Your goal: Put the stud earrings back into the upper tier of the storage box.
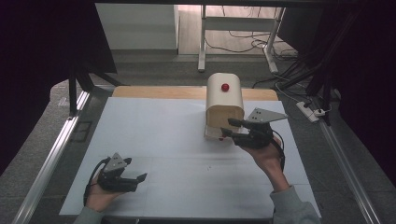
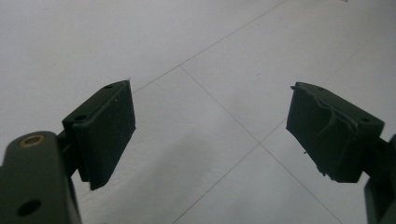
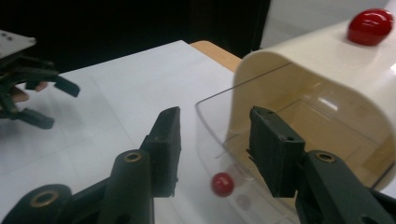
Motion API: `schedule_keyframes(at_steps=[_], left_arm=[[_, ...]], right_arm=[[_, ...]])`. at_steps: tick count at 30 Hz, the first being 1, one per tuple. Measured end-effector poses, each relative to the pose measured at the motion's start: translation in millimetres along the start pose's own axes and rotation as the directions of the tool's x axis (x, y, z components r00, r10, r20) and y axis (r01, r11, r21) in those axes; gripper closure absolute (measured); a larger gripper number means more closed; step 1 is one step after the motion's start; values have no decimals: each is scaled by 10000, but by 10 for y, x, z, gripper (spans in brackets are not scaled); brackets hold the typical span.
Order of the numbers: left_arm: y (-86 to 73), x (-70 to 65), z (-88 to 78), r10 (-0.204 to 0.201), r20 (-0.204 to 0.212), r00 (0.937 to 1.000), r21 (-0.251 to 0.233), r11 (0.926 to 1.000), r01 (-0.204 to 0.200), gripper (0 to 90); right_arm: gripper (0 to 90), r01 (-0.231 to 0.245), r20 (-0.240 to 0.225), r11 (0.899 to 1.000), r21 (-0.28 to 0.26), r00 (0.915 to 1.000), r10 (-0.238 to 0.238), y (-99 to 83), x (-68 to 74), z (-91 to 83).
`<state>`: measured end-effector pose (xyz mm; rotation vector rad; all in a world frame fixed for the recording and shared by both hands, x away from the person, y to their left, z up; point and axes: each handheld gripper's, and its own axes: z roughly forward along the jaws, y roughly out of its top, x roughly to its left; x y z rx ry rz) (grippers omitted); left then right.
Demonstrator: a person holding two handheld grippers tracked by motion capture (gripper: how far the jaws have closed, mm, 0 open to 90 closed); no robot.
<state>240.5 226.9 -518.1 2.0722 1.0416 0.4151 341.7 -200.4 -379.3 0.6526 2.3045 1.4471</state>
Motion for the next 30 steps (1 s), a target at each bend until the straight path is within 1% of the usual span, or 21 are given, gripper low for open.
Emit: schedule_keyframes(at_steps=[3, 6, 9, 10, 11, 15, 18, 20, 22, 30], left_arm=[[1, -2, 1, 19, -13, 10000, 19, 10000, -19, 154], [1, -6, 2, 33, -15, 10000, 24, 10000, -33, 154], [0, -3, 1, 23, -22, 10000, 35, 10000, -23, 154], [0, -3, 1, 23, -22, 10000, 35, 10000, -23, 154], [0, -4, 2, 22, -26, 10000, 39, 10000, -22, 154], [1, -9, 1, 23, -40, 10000, 40, 10000, -22, 154], [1, -10, 2, 20, -37, 10000, 34, 10000, -20, 154], [4, -12, 6, 27, -22, 10000, 38, 10000, -27, 154], [6, -16, 6, 45, -12, 10000, 36, 10000, -45, 154], [9, -20, 2, 62, -5, 10000, 10, 10000, -62, 154]], right_arm=[[510, 40, -150, 9999, -159, 9999, -43, -43, 73, -34], [507, -92, -310, 9993, -352, 9995, 81, -110, 135, -59], [503, -130, -442, 9994, -327, 9990, 116, -201, 180, -50], [503, -130, -442, 9994, -327, 9990, 116, -201, 180, -50], [501, -153, -495, 9996, -240, 9987, 141, -260, 198, -33], [496, -148, -483, 9999, 14, 9987, 148, -354, 221, 3], [495, -115, -462, 9999, 54, 9989, 117, -420, 236, 18], [491, -80, -460, 9997, 217, 9989, 90, -448, 239, 30], [489, -149, -459, 9995, 286, 9988, 163, -474, 241, 36], [477, -102, -393, 9978, 656, 9991, 128, -585, 233, 89]])
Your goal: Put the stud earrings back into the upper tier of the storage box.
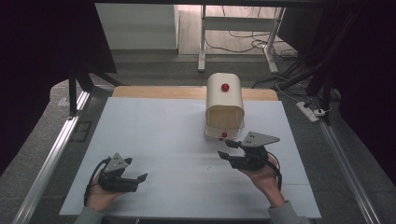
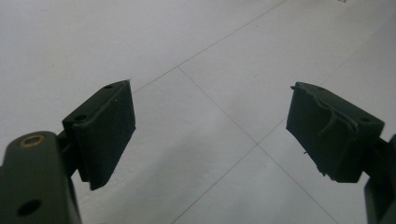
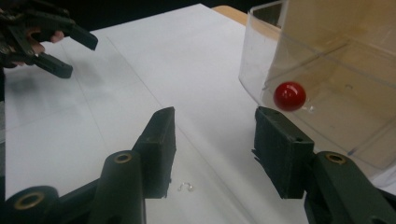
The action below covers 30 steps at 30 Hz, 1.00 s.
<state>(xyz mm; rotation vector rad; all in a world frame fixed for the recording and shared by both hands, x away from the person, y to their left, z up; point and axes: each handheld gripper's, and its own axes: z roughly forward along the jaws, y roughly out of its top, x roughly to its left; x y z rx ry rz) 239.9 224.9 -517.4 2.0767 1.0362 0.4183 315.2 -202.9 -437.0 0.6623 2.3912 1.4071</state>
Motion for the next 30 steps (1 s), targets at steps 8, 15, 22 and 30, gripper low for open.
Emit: schedule_keyframes(at_steps=[8, 15, 22, 30], left_arm=[[3, -5, 0, 17, 10, 10000, 10, 10000, -17, 154], [4, -5, 5, 28, 22, 10000, 28, 10000, -28, 154], [7, -8, 18, 62, 18, 10000, 101, 9999, -62, 154], [7, -9, 18, 59, 14, 10000, 109, 9999, -59, 154]], right_arm=[[459, 34, 61, 9981, 607, 10000, -38, -82, -9, 105], [444, -114, 94, 9958, 909, 9999, 106, -134, -32, 196], [436, -42, 97, 9918, 1274, 9999, 30, -158, -34, 287], [431, 35, 121, 9839, 1786, 9999, -57, -194, -32, 436]])
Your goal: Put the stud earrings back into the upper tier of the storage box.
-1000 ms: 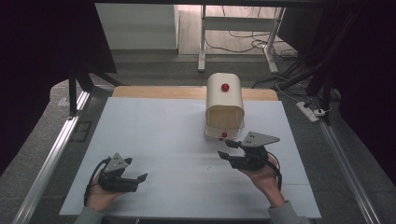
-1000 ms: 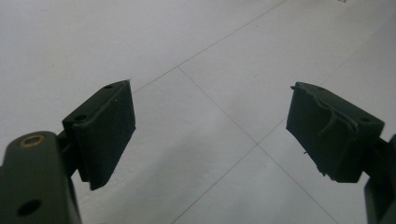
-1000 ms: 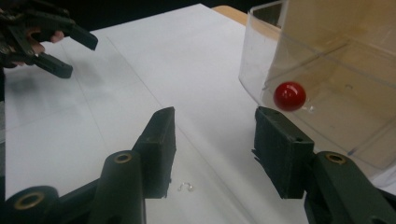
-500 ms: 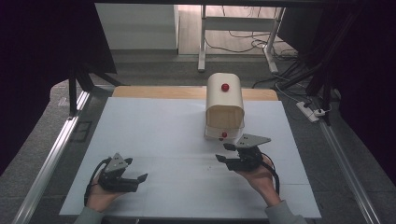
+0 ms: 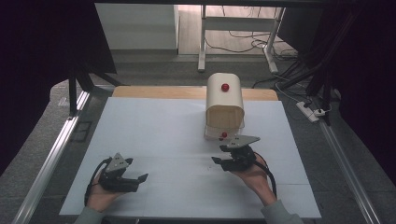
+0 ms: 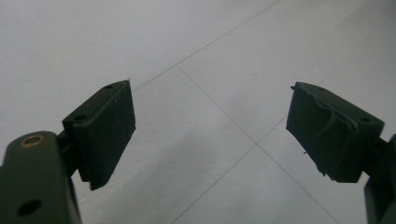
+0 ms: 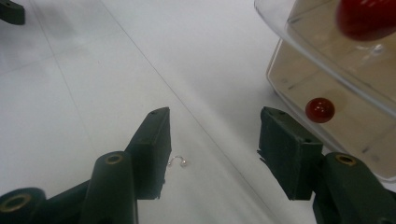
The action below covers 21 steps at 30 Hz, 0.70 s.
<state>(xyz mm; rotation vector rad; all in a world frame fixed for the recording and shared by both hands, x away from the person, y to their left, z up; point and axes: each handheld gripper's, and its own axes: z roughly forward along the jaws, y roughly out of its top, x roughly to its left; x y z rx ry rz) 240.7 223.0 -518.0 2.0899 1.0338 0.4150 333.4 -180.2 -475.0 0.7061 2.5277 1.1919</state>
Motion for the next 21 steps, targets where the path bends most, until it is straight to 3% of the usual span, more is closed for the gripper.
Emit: schedule_keyframes(at_steps=[10, 15, 21], left_arm=[[-1, 1, 1, 5, 4, 10000, 6, 10000, -5, 155], [-1, -1, 3, 27, 31, 10000, 19, 10000, -27, 155], [-1, -2, 6, 41, 51, 10000, 41, 10000, -41, 155]], right_arm=[[432, 60, -38, 9973, 730, 10000, -58, -36, 31, 176], [433, 144, -202, 9909, 1339, 9997, -118, -70, 54, 289], [431, 139, -238, 9853, 1701, 9997, -100, -95, 52, 359]])
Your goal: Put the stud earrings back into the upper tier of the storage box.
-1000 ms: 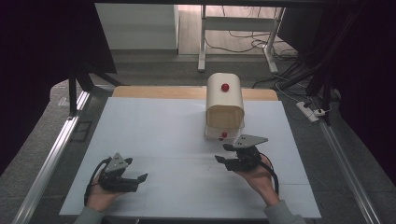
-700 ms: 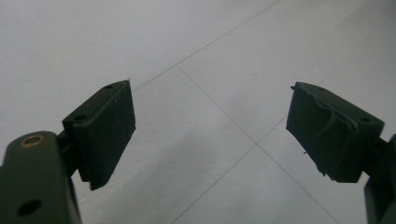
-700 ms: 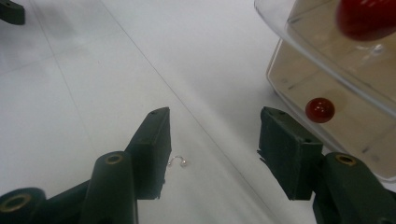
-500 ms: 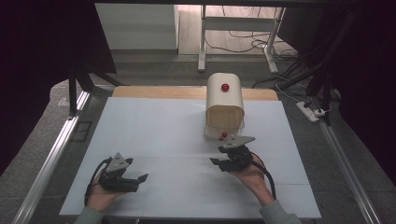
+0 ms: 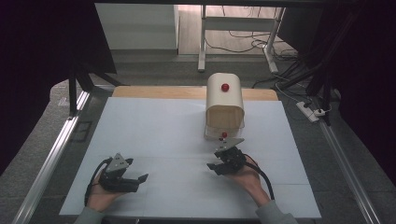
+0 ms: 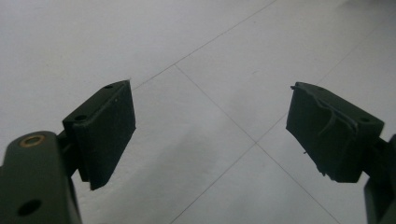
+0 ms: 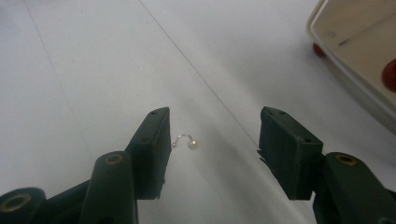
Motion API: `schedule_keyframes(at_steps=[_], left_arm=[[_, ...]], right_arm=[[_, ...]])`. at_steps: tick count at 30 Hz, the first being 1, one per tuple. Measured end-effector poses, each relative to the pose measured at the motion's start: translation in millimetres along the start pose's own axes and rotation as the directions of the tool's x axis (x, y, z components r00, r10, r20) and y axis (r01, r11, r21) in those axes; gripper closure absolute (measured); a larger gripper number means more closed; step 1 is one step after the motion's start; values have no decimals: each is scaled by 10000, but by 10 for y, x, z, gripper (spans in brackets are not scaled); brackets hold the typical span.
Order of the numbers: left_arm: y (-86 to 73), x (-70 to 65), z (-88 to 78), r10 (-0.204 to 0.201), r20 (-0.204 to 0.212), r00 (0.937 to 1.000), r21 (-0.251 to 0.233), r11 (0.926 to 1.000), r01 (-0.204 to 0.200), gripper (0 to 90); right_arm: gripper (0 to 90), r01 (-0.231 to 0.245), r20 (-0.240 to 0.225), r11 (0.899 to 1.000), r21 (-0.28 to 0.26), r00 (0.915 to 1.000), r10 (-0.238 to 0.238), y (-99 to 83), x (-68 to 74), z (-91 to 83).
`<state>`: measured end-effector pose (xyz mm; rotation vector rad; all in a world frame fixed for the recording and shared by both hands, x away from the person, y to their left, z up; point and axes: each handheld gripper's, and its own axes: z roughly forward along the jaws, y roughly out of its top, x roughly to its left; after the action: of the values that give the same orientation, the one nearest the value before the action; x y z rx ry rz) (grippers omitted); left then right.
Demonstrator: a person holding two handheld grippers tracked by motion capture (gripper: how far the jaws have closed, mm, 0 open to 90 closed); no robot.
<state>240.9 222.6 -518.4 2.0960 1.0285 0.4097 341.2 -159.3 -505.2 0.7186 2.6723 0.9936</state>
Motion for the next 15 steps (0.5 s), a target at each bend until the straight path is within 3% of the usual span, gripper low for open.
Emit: schedule_keyframes(at_steps=[15], left_arm=[[0, 1, 3, 2, 3, 10000, 18, 10000, -2, 155]], right_arm=[[479, 197, 276, 9995, 264, 9994, -204, 10, 18, 143]])
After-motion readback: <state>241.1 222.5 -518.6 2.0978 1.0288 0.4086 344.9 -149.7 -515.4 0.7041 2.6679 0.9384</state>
